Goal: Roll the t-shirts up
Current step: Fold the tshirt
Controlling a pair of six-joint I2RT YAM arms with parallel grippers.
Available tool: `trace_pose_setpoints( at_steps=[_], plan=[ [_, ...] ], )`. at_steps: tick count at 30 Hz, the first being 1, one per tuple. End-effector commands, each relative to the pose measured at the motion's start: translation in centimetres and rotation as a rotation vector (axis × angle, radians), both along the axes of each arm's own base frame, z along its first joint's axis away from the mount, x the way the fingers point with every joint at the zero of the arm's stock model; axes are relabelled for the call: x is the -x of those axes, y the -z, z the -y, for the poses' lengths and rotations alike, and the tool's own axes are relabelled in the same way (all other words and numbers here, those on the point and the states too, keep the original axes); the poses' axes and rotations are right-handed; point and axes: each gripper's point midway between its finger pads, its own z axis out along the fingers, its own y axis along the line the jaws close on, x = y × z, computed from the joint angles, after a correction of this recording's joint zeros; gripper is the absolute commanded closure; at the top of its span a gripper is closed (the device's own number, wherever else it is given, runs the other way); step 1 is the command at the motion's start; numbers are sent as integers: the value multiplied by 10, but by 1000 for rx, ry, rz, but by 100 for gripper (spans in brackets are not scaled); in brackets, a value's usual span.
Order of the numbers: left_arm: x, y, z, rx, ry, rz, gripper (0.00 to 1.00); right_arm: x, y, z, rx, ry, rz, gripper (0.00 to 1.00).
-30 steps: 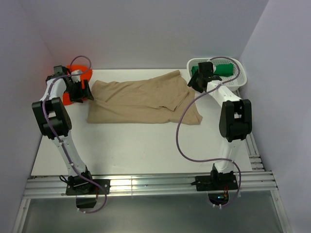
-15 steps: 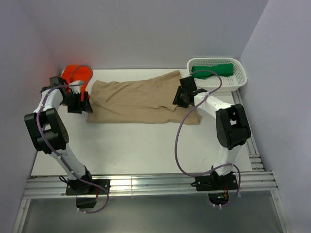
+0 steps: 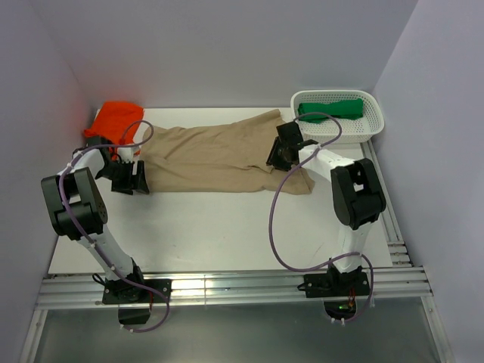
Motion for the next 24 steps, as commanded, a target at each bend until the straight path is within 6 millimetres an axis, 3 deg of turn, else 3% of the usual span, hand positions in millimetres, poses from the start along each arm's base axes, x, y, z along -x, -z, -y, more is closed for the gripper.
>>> trace_pose_setpoints(
  at_steps=[1,12,14,15,18,23,24],
  plan=[
    [-4,-6,-4,-27,19,52,23,-7,4,-5,-10,8,16,55],
    [-5,3,-8,-41,1,38,25,-11,13,-7,-7,13,-3,58],
    [-6,4,-7,-39,1,35,26,-12,15,-8,-8,14,-5,69],
    [-6,4,-8,-39,0,35,26,-14,13,-9,-11,16,1,79],
    [-5,5,-8,-43,-1,33,27,-21,9,-11,-13,13,10,93],
    [-4,8,-9,-52,0,30,27,-36,-4,-12,-8,9,21,100],
    [-4,8,-10,-55,-1,29,27,-44,-14,-15,-16,9,42,100]
  ],
)
